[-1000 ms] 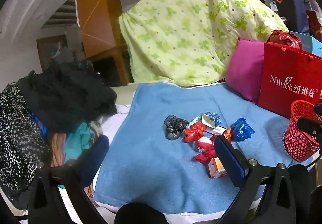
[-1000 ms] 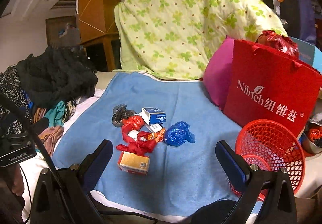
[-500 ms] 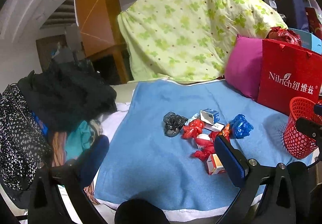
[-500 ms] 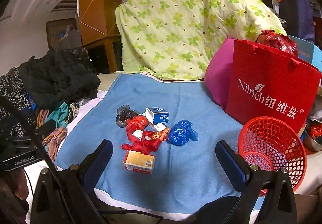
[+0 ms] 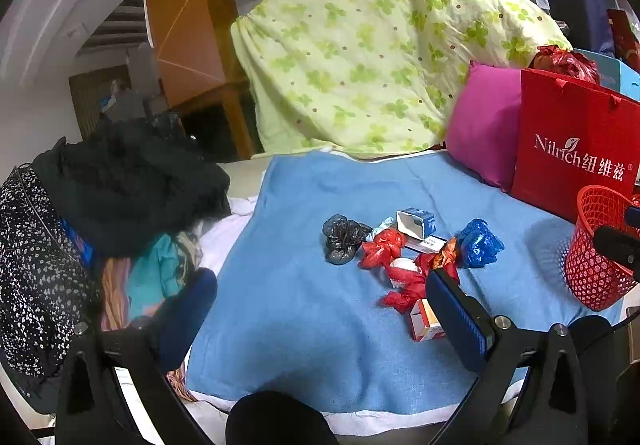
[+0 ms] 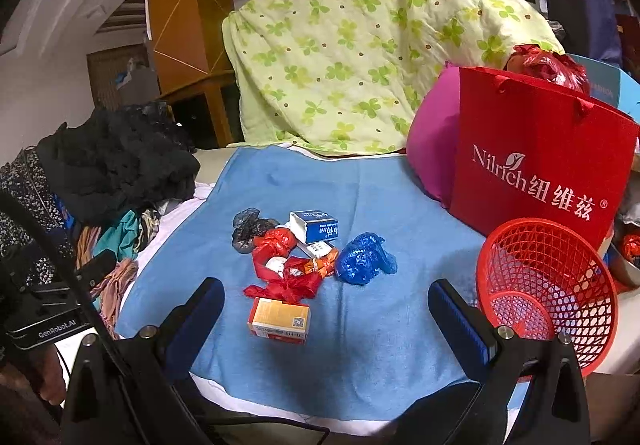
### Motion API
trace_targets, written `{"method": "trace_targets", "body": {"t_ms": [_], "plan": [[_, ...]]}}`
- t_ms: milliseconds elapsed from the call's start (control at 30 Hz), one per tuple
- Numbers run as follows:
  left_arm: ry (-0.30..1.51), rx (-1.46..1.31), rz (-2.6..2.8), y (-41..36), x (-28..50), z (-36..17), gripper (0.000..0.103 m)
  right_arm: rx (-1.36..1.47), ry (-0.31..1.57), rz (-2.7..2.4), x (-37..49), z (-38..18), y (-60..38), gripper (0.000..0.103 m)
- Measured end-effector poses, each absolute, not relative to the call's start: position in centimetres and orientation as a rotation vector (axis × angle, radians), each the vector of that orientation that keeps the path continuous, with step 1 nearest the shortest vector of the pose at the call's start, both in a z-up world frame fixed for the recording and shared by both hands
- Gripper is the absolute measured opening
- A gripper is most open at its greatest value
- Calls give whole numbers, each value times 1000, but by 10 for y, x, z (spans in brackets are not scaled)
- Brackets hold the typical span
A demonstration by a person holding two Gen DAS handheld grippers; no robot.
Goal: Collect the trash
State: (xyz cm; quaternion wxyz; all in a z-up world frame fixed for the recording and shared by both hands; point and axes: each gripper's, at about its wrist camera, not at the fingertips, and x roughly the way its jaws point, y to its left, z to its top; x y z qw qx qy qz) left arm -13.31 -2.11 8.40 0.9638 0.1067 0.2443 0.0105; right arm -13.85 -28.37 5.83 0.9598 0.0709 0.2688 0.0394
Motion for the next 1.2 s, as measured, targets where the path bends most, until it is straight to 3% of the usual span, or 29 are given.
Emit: {"method": "trace_targets", "body": {"t_ms": [733, 1100, 1200], "plan": [[555, 225, 2, -28, -116, 64, 103, 175, 595, 90, -117, 43, -288, 103], [663, 186, -61, -24, -74, 27, 103, 285, 675, 162, -46, 10, -301, 102], [726, 145, -153, -19, -56, 6, 103, 338, 718, 186, -7, -8, -309, 92]]}}
